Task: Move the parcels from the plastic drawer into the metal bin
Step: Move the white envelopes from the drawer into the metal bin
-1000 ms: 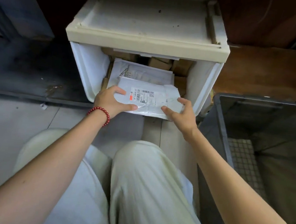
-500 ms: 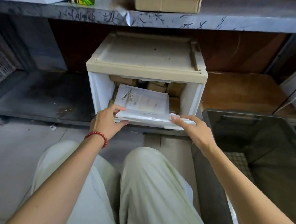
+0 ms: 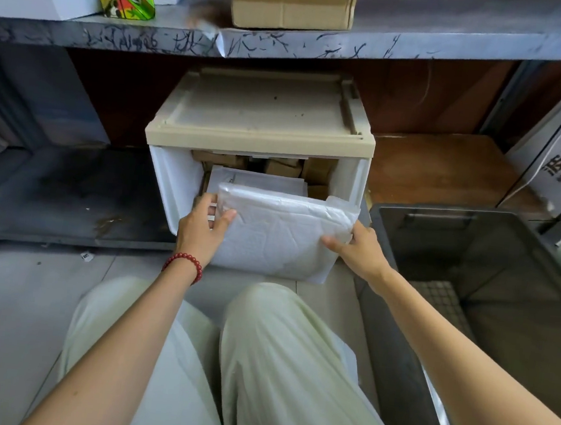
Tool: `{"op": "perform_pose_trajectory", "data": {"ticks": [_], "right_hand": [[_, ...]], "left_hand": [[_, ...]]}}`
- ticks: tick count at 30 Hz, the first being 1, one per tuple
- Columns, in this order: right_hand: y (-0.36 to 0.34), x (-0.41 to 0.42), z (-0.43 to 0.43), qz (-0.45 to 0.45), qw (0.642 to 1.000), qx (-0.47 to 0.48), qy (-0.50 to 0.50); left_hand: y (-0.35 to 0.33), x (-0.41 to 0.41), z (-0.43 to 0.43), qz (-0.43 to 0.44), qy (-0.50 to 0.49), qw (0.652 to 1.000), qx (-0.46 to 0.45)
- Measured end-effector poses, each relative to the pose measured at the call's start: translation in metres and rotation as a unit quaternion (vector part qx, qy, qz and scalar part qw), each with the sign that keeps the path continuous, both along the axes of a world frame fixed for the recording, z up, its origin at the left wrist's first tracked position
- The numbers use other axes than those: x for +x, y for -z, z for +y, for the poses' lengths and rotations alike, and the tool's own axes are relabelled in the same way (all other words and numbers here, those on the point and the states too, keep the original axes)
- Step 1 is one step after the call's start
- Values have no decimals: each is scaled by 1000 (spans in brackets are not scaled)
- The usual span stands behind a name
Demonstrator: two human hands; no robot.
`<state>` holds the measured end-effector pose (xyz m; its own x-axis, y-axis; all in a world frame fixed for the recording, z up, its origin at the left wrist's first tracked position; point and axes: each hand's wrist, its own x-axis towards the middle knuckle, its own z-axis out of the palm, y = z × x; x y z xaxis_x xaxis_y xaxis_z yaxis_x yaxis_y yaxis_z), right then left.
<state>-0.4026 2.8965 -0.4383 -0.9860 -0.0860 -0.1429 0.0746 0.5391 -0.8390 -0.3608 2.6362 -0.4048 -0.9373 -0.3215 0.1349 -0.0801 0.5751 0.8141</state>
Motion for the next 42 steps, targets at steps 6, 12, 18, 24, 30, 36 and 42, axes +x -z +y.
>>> {"op": "perform_pose_trajectory", "data": {"ticks": [6, 12, 18, 24, 30, 36, 42], "right_hand": [[-7, 8, 3, -1, 983, -182, 35], [-16, 8, 36, -13, 980, -179, 87], [-13, 23, 87, 49, 938, -260, 223], [4, 37, 155, 39, 863, -330, 381], [46, 46, 208, 32, 766, -413, 492], [99, 44, 224, -4, 725, -397, 563], [148, 27, 205, -74, 725, -348, 590]], "left_hand": [[0, -25, 11, 4, 12, 1000, 9], [-5, -37, 58, 9, 34, 999, -30], [-4, -60, 115, -67, 149, 985, -62], [0, -84, 206, -72, 270, 953, -119], [18, -88, 272, 16, 309, 898, -314], [36, -106, 290, 21, 321, 870, -373], [57, -115, 274, -6, 329, 860, -391]]}}
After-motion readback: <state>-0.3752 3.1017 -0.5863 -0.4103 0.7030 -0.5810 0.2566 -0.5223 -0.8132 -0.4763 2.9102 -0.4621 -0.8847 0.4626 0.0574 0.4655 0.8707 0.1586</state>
